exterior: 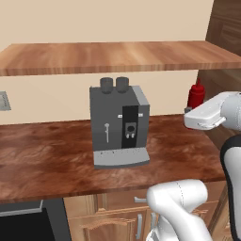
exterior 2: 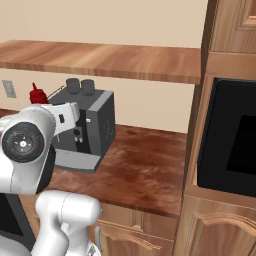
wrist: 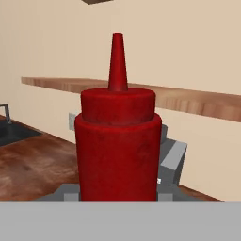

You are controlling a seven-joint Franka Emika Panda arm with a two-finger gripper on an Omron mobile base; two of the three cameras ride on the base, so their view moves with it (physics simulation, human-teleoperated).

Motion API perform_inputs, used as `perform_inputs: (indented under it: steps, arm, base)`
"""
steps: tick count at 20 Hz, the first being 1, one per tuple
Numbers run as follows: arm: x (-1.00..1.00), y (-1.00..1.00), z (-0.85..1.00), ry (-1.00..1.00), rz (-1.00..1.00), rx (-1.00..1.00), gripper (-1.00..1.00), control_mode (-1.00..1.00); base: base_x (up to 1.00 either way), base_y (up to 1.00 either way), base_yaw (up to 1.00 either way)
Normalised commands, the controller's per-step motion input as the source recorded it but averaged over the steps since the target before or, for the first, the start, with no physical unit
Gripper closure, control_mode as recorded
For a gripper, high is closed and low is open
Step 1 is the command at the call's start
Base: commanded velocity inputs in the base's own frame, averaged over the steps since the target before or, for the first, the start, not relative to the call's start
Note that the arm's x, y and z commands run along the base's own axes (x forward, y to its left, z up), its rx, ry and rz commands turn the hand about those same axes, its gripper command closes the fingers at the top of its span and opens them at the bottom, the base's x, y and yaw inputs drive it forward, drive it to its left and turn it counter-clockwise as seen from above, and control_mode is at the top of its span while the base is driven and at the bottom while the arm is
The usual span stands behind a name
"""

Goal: Take 2 condiments from the cabinet and move them on the counter near the stove.Make sure the condiments are lined up with each other, next to each other.

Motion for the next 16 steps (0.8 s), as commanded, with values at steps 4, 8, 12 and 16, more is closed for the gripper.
perform_inputs:
  steps: [4, 8, 12, 16]
  arm:
    - [0.00, 0.00, 0.00, -0.01, 0.00, 0.00, 1.00, -1.00]
    - [0.00, 0.00, 0.00, 0.00, 0.00, 0.00, 1.00, -1.00]
    - [-0.01, 0.00, 0.00, 0.00, 0.00, 0.00, 1.00, -1.00]
    - [-0.10, 0.00, 0.00, 0.00, 0.00, 0.00, 1.00, -1.00]
  base:
    - [0.00, 0.00, 0.00]
    - [0.00, 0.00, 0.00]
    - [0.00, 0.00, 0.00]
    - [0.00, 0.00, 0.00]
